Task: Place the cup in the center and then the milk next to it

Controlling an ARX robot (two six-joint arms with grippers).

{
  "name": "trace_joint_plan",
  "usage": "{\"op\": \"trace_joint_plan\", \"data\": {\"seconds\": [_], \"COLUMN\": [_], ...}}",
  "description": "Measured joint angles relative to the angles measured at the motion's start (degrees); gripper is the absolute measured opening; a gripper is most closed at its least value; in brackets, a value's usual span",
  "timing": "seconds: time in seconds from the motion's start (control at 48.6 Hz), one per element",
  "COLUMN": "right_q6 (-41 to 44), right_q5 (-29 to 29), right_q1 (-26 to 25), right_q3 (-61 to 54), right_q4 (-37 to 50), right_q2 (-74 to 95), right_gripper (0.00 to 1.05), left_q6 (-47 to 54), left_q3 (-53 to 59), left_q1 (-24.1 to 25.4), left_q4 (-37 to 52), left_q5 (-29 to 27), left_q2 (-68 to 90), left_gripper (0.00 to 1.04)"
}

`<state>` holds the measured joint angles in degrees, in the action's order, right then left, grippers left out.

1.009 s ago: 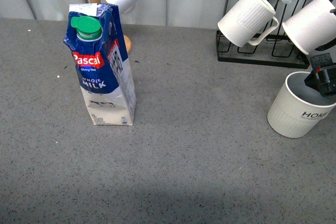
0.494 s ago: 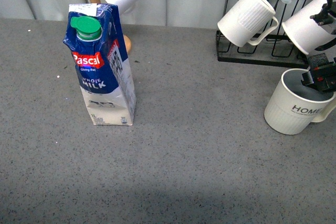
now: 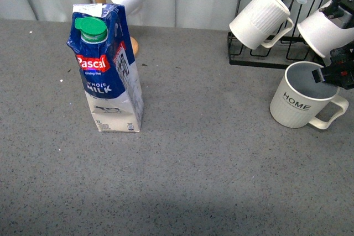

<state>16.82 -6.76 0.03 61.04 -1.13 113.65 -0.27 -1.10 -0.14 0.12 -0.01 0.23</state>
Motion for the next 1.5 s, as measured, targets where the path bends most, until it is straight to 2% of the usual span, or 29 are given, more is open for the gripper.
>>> {"op": "trace_joint_plan", "data": {"seconds": [0.206,0.618,0.906,0.947,1.071,1.236,1.297,1.318,1.359,1.4,1.421,1.462,1.503], "right_q6": [2.1,3.8,3.5,3.2,0.2,-6.3,-7.9,-9.3,-11.0,-12.8,-12.9,-14.3,-15.0], "right_q5": [-5.0,-7.0,-7.2,-7.7,-8.7,-8.8,-7.3,-5.2,0.2,8.0,9.7,14.2,15.0], "right_q1": [4.0,11.5,13.1,13.1,13.0,11.2,10.4,10.3,10.3,10.1,10.0,9.4,8.7], "right_q3": [1.1,10.9,12.1,12.1,11.1,5.1,2.6,1.2,-2.2,-7.2,-8.5,-15.0,-20.5], "right_q4": [-4.5,-11.1,-13.0,-12.4,-9.2,0.1,4.6,7.7,16.3,28.9,32.0,45.2,54.6], "right_q2": [-2.3,3.4,6.0,6.0,4.8,-2.7,-5.7,-6.6,-8.1,-9.6,-10.0,-11.7,-13.7], "right_gripper": [0.02,0.01,0.01,0.05,0.28,0.61,0.69,0.71,0.68,0.61,0.59,0.5,0.41], "left_q6": [0.0,0.0,0.0,0.0,0.0,0.0,0.0,0.0,0.0,0.0,0.0,0.0,0.0], "left_q3": [0.0,0.0,0.0,0.0,0.0,0.0,0.0,0.0,0.0,0.0,0.0,0.0,0.0], "left_q1": [0.0,0.0,0.0,0.0,0.0,0.0,0.0,0.0,0.0,0.0,0.0,0.0,0.0], "left_q4": [0.0,0.0,0.0,0.0,0.0,0.0,0.0,0.0,0.0,0.0,0.0,0.0,0.0], "left_q5": [0.0,0.0,0.0,0.0,0.0,0.0,0.0,0.0,0.0,0.0,0.0,0.0,0.0], "left_q2": [0.0,0.0,0.0,0.0,0.0,0.0,0.0,0.0,0.0,0.0,0.0,0.0,0.0], "left_gripper": [0.98,0.98,0.98,0.98,0.98,0.98,0.98,0.98,0.98,0.98,0.98,0.98,0.98]}}
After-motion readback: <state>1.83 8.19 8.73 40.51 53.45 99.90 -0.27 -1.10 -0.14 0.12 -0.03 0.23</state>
